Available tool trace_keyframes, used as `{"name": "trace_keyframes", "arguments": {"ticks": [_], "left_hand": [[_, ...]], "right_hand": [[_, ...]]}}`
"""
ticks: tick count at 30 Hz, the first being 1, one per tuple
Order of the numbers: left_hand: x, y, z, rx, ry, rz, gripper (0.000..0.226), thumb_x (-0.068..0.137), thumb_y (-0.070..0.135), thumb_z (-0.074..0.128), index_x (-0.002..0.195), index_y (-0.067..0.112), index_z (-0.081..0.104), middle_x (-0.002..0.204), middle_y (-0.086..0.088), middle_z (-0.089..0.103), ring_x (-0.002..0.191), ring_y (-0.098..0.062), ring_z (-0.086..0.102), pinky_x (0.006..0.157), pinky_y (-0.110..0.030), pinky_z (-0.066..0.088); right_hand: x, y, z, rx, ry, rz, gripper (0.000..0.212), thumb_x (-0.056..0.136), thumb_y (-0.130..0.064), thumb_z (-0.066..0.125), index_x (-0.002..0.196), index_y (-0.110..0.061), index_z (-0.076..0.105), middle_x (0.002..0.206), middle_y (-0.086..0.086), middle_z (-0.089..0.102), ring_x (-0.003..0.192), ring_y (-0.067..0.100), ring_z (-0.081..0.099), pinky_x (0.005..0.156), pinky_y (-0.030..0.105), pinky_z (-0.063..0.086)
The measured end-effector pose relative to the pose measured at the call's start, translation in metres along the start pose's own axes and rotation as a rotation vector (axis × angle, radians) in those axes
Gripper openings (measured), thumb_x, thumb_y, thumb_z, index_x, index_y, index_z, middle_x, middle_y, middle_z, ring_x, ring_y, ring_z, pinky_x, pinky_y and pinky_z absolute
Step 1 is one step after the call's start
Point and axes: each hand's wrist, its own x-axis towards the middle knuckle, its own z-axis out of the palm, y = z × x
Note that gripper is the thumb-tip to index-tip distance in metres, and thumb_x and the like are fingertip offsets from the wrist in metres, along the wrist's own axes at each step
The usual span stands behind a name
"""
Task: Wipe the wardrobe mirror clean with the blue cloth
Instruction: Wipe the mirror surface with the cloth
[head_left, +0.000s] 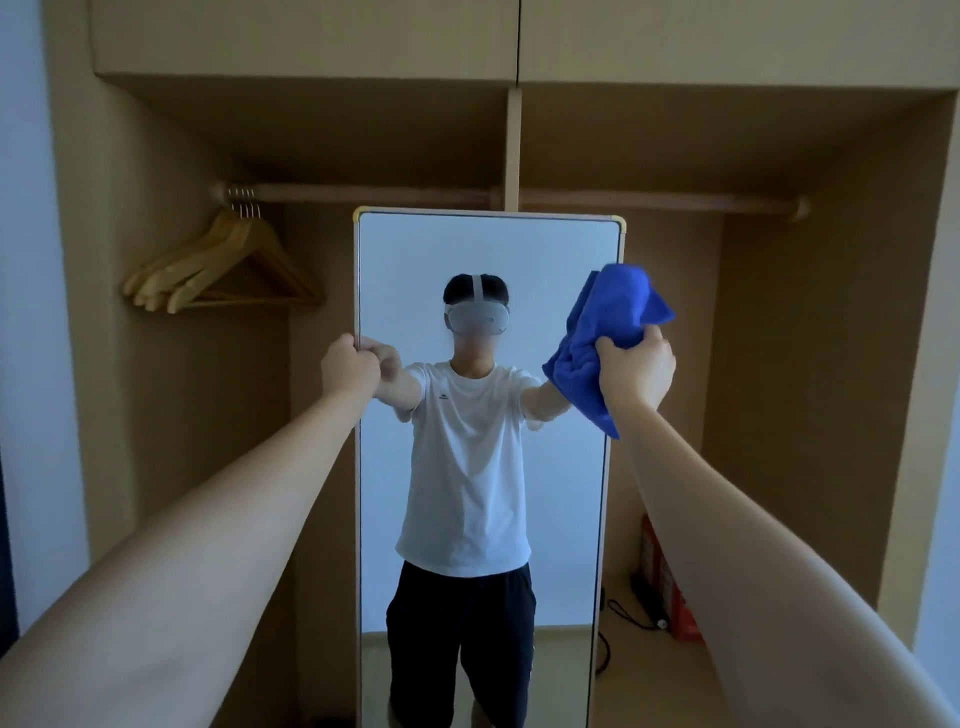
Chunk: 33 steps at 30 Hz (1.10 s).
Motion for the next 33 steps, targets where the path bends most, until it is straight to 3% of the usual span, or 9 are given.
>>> {"name": "trace_keyframes", "arguments": {"ticks": [6,11,13,17,21,25,29,33], "left_hand": [[0.003,0.010,0.002,0.011,0.021,0.054,0.022,0.088,-0.003,0.035,0.102,0.011,0.044,0.104,-0.008,0.049,0.097,-0.026,0.048,0.082,-0.032,0.038],[0.015,0.019,0.001,0.023,0.018,0.048,0.023,0.090,-0.001,0.037,0.107,0.006,0.051,0.106,-0.012,0.053,0.100,-0.028,0.052,0.085,-0.033,0.042],[0.028,0.022,0.000,0.020,-0.002,0.043,0.016,0.094,0.003,0.041,0.103,0.012,0.050,0.113,-0.018,0.061,0.105,-0.035,0.060,0.092,-0.040,0.051],[0.040,0.030,-0.001,0.009,0.000,0.036,0.012,0.096,0.007,0.042,0.102,0.012,0.052,0.117,-0.022,0.064,0.109,-0.040,0.063,0.094,-0.050,0.053],[0.035,0.027,0.003,0.016,0.014,0.036,0.030,0.097,0.006,0.042,0.123,-0.002,0.056,0.118,-0.022,0.063,0.111,-0.040,0.061,0.095,-0.048,0.052],[0.033,0.029,0.002,0.011,0.010,0.025,0.033,0.099,0.005,0.041,0.128,-0.004,0.054,0.112,-0.020,0.061,0.103,-0.036,0.061,0.085,-0.036,0.049],[0.035,0.030,0.003,0.007,0.042,0.016,0.027,0.093,0.006,0.040,0.113,0.003,0.057,0.107,-0.018,0.061,0.104,-0.036,0.063,0.092,-0.043,0.053],[0.030,0.029,0.009,0.040,0.124,0.065,0.018,0.082,-0.006,0.036,0.078,0.010,0.044,0.078,-0.004,0.044,0.077,-0.023,0.046,0.069,-0.030,0.037]], "right_hand": [[-0.006,0.010,-0.004,-0.036,-0.052,0.054,0.025,0.069,-0.038,0.058,0.085,-0.020,0.052,0.086,0.001,0.062,0.084,0.026,0.064,0.068,0.039,0.056],[0.032,-0.027,0.001,-0.075,-0.035,0.030,0.030,0.064,-0.032,0.056,0.088,-0.015,0.057,0.088,0.004,0.063,0.090,0.031,0.062,0.077,0.045,0.057],[0.055,-0.056,-0.001,-0.093,-0.042,0.007,0.031,0.065,-0.029,0.056,0.091,-0.013,0.058,0.093,0.006,0.064,0.093,0.032,0.062,0.080,0.045,0.056],[0.087,-0.101,-0.005,-0.181,-0.070,-0.051,0.031,0.073,-0.025,0.060,0.101,-0.010,0.060,0.103,0.009,0.064,0.101,0.032,0.061,0.087,0.044,0.054],[0.068,-0.084,-0.006,-0.099,-0.024,-0.123,0.031,0.078,-0.024,0.060,0.105,-0.008,0.057,0.108,0.010,0.061,0.104,0.032,0.057,0.088,0.043,0.051],[0.027,-0.043,-0.004,-0.082,0.064,-0.164,0.037,0.084,-0.029,0.059,0.112,-0.006,0.054,0.115,0.010,0.057,0.111,0.029,0.049,0.080,0.034,0.038],[0.032,-0.040,-0.004,-0.129,0.040,-0.194,0.031,0.083,-0.030,0.059,0.104,-0.007,0.054,0.109,0.008,0.057,0.105,0.028,0.051,0.074,0.035,0.039],[0.060,-0.073,-0.004,-0.175,0.048,-0.243,0.025,0.081,-0.020,0.060,0.100,-0.005,0.055,0.108,0.011,0.058,0.103,0.032,0.053,0.088,0.044,0.046]]}}
